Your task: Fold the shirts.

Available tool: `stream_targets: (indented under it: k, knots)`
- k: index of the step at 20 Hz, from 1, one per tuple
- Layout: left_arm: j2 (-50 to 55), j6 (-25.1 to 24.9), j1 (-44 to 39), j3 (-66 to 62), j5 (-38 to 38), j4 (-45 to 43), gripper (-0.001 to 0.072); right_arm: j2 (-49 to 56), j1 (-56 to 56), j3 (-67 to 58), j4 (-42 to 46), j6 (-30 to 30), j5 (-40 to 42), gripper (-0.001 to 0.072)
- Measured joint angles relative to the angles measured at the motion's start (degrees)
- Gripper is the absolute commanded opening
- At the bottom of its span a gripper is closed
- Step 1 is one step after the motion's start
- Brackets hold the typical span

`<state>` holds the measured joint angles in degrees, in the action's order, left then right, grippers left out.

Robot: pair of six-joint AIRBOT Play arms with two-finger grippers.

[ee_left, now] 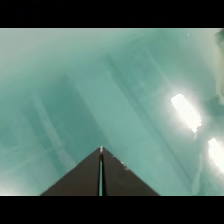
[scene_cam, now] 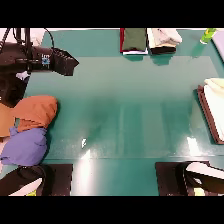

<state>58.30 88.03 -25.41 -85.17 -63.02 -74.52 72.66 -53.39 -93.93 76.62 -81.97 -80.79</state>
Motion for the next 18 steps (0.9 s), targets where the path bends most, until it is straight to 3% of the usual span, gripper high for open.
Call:
stream_targets:
  k: [10,11,12,13,18]
  knots:
    - [0.00,0.00,0.02,0.00,-2.21,0.00,0.0026,-8.52,-0.35,23.02,14.88,1.31,5.20,0.0030]
    - [0.00,0.00,0.02,0.00,-2.34,0.00,0.0026,-8.70,-0.35,24.33,16.04,1.36,5.20,0.0143]
    - [0.00,0.00,0.02,0.00,-2.43,0.00,0.0025,-8.85,-0.35,25.46,17.20,1.40,5.18,0.0382]
    - [0.00,0.00,0.02,0.00,-2.47,0.00,0.0025,-8.98,-0.37,26.27,18.36,1.46,5.16,0.0508]
    - [0.00,0.00,0.02,0.00,-2.56,0.00,0.0026,-9.20,0.42,22.84,17.55,1.44,5.90,0.0513]
